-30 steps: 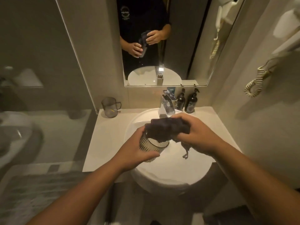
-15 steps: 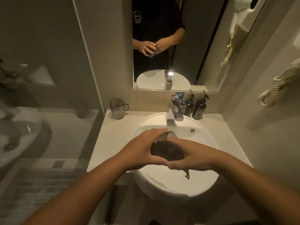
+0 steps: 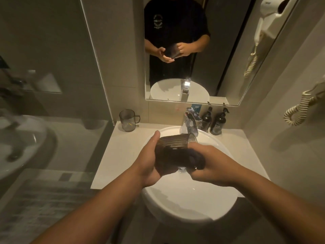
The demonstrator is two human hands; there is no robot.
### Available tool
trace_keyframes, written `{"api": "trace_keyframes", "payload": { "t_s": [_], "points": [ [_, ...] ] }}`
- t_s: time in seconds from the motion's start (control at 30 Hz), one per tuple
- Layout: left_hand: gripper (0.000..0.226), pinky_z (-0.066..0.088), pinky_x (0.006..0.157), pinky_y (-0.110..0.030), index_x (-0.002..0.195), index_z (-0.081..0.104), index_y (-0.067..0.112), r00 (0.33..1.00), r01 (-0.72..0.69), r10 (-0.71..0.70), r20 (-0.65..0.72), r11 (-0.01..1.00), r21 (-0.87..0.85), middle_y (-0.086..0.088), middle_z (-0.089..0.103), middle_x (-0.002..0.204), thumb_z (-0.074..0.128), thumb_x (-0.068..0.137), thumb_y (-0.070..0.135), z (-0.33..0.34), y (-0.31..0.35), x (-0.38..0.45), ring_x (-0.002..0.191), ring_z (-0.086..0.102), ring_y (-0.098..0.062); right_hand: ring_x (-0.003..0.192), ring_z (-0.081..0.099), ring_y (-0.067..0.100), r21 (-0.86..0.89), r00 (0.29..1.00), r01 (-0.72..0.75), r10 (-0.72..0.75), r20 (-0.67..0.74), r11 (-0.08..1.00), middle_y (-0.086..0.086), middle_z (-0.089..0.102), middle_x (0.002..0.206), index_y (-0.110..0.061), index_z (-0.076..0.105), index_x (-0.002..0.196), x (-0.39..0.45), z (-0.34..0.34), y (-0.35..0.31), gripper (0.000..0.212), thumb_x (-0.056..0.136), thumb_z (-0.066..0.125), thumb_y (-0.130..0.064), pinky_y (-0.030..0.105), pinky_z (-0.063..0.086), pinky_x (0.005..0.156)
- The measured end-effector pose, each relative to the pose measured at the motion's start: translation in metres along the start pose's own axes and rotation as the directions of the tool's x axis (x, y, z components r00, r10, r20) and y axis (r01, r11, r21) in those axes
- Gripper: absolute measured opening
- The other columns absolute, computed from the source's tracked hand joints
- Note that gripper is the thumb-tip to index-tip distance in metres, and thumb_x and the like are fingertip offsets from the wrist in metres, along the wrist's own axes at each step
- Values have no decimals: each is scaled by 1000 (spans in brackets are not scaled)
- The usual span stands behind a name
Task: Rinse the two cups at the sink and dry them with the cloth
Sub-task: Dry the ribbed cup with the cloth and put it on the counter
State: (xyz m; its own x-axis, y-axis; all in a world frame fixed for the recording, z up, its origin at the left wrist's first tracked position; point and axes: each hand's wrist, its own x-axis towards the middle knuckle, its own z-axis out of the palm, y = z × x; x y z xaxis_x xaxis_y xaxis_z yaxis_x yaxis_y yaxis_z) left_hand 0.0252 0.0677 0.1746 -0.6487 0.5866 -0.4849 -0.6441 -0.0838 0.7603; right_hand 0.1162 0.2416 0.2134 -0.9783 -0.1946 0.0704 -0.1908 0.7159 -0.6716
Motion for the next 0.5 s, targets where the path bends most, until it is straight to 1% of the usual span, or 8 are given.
{"api": "trace_keyframes", "payload": {
  "t_s": [0.07,0.17,0.27,0.33,0.4,0.43,0.47,0.5],
  "points": [
    [63,60,65,-36,112,75,23,998,-63,63,31,998,11,-14,75,111,39,91,71,3,8,1,91,76,-27,92,57,-1,-8,999,41,-41,-2,999,-27,59,103,-36,52,123,0,-4,-1,52,75,67,-22,10,47,68],
    [55,59,68,-38,107,76,25,983,-172,167,78,983,58,-13,75,110,41,93,65,7,16,2,97,74,-27,84,55,-5,-59,995,95,-96,-10,994,-36,54,93,-30,54,122,2,-11,-4,49,75,66,-21,7,42,65],
    [41,58,67,-37,94,78,28,940,-341,340,22,937,79,-10,76,100,46,91,54,16,20,4,96,71,-27,80,54,-6,-62,995,96,-98,-36,993,-38,53,88,-30,57,117,4,-13,-8,43,76,68,-19,6,40,64],
    [37,57,68,-36,89,76,26,904,-426,427,4,901,83,-10,74,93,48,87,50,22,22,5,92,69,-25,81,57,-5,-4,996,52,-52,-72,999,-34,57,87,-34,58,115,5,-9,-12,42,76,68,-22,7,41,66],
    [35,57,75,-42,89,74,26,856,-516,517,22,848,121,-12,71,94,47,88,48,25,23,7,92,67,-28,79,64,-2,144,992,-5,23,-121,990,-28,64,89,-37,58,115,5,-5,-17,44,76,70,-22,12,49,67],
    [34,56,80,-46,92,73,27,824,-564,566,39,810,161,-11,71,97,45,89,48,25,22,7,94,67,-30,76,67,3,269,989,-39,77,-129,962,-23,67,92,-37,59,116,5,-3,-19,46,76,71,-19,18,54,65],
    [33,56,83,-47,96,70,29,783,-616,618,65,759,210,-7,71,99,44,91,49,24,21,8,97,67,-29,74,69,8,411,985,-64,125,-122,909,-18,70,96,-36,60,117,5,-2,-21,46,76,72,-17,22,56,61],
    [33,58,83,-45,103,67,31,736,-668,670,94,697,261,-2,71,100,44,90,50,23,19,7,98,68,-26,75,69,11,554,981,-82,166,-103,828,-12,71,101,-34,62,117,6,-1,-23,46,76,73,-16,24,56,57]
  ]
}}
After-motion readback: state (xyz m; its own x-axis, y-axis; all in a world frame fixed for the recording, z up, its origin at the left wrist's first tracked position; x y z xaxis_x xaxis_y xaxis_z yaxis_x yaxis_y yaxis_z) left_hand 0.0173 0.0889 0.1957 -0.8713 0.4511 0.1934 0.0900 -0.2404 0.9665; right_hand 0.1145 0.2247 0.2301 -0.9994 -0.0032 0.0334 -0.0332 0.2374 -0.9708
